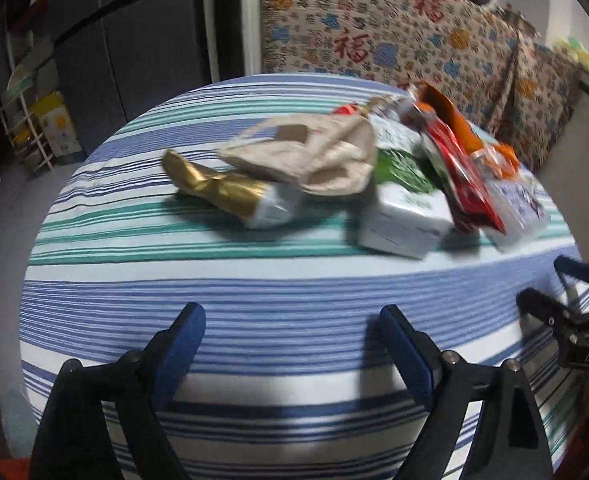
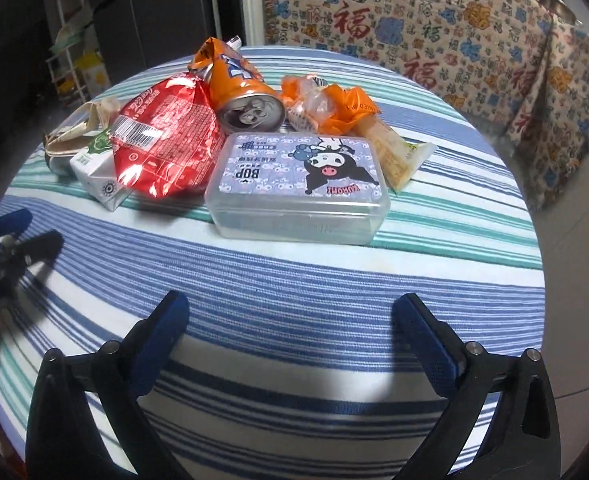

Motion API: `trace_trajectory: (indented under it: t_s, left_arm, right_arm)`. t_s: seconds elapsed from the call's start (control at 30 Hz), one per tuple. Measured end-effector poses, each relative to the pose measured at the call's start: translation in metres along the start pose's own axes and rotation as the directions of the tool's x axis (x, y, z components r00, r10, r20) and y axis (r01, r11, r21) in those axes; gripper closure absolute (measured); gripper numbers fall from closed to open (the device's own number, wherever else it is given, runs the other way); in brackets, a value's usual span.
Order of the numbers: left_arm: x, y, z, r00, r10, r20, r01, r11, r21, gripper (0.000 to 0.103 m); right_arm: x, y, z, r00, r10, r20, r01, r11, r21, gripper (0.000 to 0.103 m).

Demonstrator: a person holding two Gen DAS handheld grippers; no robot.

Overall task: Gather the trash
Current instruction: 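Move both tools back over the table toward the remaining trash, then grasp the clear plastic box with the right tool while the left tool grasps the gold foil wrapper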

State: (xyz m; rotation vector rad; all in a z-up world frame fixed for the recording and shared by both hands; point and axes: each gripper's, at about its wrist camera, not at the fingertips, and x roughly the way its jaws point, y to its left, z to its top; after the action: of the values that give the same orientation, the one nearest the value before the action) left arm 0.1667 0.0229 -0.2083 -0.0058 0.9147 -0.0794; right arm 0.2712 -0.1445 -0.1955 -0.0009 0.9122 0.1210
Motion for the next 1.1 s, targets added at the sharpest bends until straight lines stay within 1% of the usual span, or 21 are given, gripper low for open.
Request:
trace_trajectory:
  t_s: [0.07, 0.17, 0.27, 0.37, 0.47, 0.53, 0.7, 0.77, 0.8, 0.87, 0.9, 1.0, 1.07, 1.1]
  left_arm:
    - [-0.001, 0.009, 0.003, 1.000, -0.004, 0.007, 0.004, 1.000, -0.030, 0.012]
    - [-0.002, 0.020, 0.009, 0.999, -0.030, 0.021, 0.032, 0.997, -0.068, 0.012]
    - [-0.002, 0.029, 0.020, 0.999, -0.026, 0.030, 0.029, 0.995, -0.098, 0.012]
    - [0.011, 0.030, 0.034, 1.000, 0.010, 0.018, -0.008, 0.996, -0.086, 0.012]
    - [0.019, 0.036, 0.042, 1.000, 0.026, 0.009, -0.025, 0.996, -0.090, 0.012]
    - [0.017, 0.049, 0.045, 0.999, 0.044, 0.016, -0.041, 0.992, -0.123, 0.012]
    - [0.006, 0.104, 0.042, 0.994, 0.105, -0.006, -0.104, 0.965, -0.240, 0.012]
    - [0.001, 0.118, 0.037, 0.993, 0.117, -0.013, -0.117, 0.958, -0.261, 0.012]
    - [0.000, 0.122, 0.035, 0.995, 0.100, -0.015, -0.101, 0.960, -0.262, 0.012]
    - [-0.002, 0.121, 0.034, 0.999, 0.036, -0.011, -0.037, 0.969, -0.243, 0.012]
    - [-0.003, 0.115, 0.036, 1.000, -0.013, 0.004, 0.013, 0.974, -0.226, 0.012]
    - [-0.003, 0.103, 0.047, 0.998, -0.058, 0.016, 0.060, 0.976, -0.210, 0.012]
    - [-0.001, 0.099, 0.052, 0.998, -0.068, 0.014, 0.070, 0.973, -0.219, 0.012]
    - [0.000, 0.096, 0.057, 0.998, -0.069, 0.013, 0.070, 0.974, -0.214, 0.012]
  right_arm:
    - [-0.001, 0.000, 0.000, 1.000, -0.001, 0.003, 0.001, 1.000, -0.001, 0.000]
    - [0.000, 0.000, 0.002, 1.000, -0.001, 0.005, 0.001, 1.000, -0.001, 0.000]
    - [0.001, 0.000, 0.003, 1.000, -0.002, 0.005, 0.002, 1.000, -0.001, 0.000]
    - [0.001, 0.001, 0.003, 1.000, -0.004, 0.005, 0.004, 1.000, 0.001, 0.000]
    - [0.001, 0.001, 0.003, 1.000, -0.004, 0.005, 0.004, 1.000, 0.002, 0.000]
    - [0.002, 0.002, 0.003, 1.000, -0.005, 0.006, 0.005, 1.000, 0.002, 0.000]
    - [0.002, 0.002, 0.003, 1.000, -0.005, 0.005, 0.005, 1.000, 0.002, 0.000]
    - [0.002, 0.003, 0.003, 1.000, -0.006, 0.005, 0.006, 1.000, 0.003, 0.000]
    - [0.002, 0.003, 0.003, 1.000, -0.006, 0.005, 0.006, 1.000, 0.003, 0.000]
    - [0.002, 0.004, 0.003, 1.000, -0.005, 0.005, 0.005, 1.000, 0.003, 0.000]
    - [0.002, 0.004, 0.003, 1.000, -0.004, 0.004, 0.004, 1.000, 0.001, 0.000]
    - [0.002, 0.004, 0.006, 1.000, 0.004, -0.006, -0.005, 1.000, -0.008, 0.000]
    - [0.001, -0.001, 0.009, 1.000, 0.009, -0.016, -0.009, 1.000, -0.006, 0.001]
    - [-0.002, -0.005, 0.010, 1.000, 0.011, -0.003, -0.011, 1.000, 0.008, 0.001]
